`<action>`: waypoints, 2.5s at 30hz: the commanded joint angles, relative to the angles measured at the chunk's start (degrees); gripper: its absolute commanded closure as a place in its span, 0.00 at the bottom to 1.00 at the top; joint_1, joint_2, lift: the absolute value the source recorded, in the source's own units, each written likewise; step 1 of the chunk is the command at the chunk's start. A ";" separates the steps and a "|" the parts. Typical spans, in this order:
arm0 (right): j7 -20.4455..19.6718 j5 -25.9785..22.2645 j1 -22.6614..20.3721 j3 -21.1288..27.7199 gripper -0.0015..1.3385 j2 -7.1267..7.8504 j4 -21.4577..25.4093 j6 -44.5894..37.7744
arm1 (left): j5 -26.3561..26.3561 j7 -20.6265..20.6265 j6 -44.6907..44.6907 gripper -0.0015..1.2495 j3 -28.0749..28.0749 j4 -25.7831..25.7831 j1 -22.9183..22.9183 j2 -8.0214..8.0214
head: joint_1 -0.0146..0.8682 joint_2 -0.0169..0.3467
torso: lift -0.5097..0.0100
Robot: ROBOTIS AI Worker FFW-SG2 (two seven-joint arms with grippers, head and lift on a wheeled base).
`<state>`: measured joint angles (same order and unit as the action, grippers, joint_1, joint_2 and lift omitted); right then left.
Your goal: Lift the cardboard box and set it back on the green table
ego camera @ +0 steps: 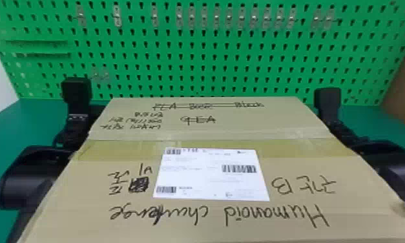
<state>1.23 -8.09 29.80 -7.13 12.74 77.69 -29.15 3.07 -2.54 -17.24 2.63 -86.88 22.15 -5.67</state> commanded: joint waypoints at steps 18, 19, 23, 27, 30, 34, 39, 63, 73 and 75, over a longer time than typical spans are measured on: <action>0.00 -0.09 0.17 -0.35 0.07 -0.87 -0.17 0.23 | -0.96 -0.01 1.60 0.20 -0.26 1.62 0.18 1.72 | 0.66 0.19 | 0.63; 0.00 -0.18 0.17 -0.43 0.07 -0.96 -0.17 0.23 | -0.96 -0.01 1.60 0.20 -0.26 1.71 0.18 1.72 | 0.66 0.19 | 0.63; 0.00 -0.44 0.17 -1.05 0.07 -0.96 -0.43 0.32 | -0.96 -0.01 1.60 0.20 -0.26 1.71 0.26 1.72 | 0.66 0.19 | 0.63; 0.00 -0.70 0.17 -1.75 0.07 -0.87 -0.52 0.32 | -0.96 -0.01 1.60 0.20 -0.26 1.71 0.26 1.72 | 0.66 0.19 | 0.63; 0.00 -0.79 0.26 -2.45 0.07 -0.87 -0.61 0.32 | -0.96 -0.01 1.60 0.20 -0.35 1.71 0.26 1.72 | 0.66 0.19 | 0.63; 0.00 -0.88 0.35 -2.63 0.07 -0.96 -0.70 0.32 | -0.87 -0.01 1.60 0.20 -0.35 1.80 0.26 1.72 | 0.66 0.19 | 0.63; 0.00 -0.88 0.35 -2.28 0.07 -0.87 -0.79 0.32 | -0.96 -0.01 1.60 0.20 -0.26 1.80 0.18 1.72 | 0.66 0.19 | 0.63; 0.00 -0.88 1.93 -2.63 0.07 -0.43 -0.79 0.32 | -0.78 -0.01 1.60 0.20 -0.52 1.80 1.41 1.72 | 0.66 0.19 | 0.63; 0.00 -0.79 2.63 -2.81 0.06 -0.43 -0.79 0.32 | -0.60 -0.01 1.60 0.20 -0.70 1.80 1.76 1.72 | 0.66 0.19 | 0.63; 0.00 -0.79 2.63 -2.89 0.06 -0.52 -0.79 0.32 | -0.52 -0.01 1.60 0.20 -0.70 1.80 1.76 1.72 | 0.66 0.19 | 0.63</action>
<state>1.23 -8.88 32.24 -9.93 12.38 76.90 -28.83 2.45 -2.57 -15.60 2.00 -85.08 23.86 -3.94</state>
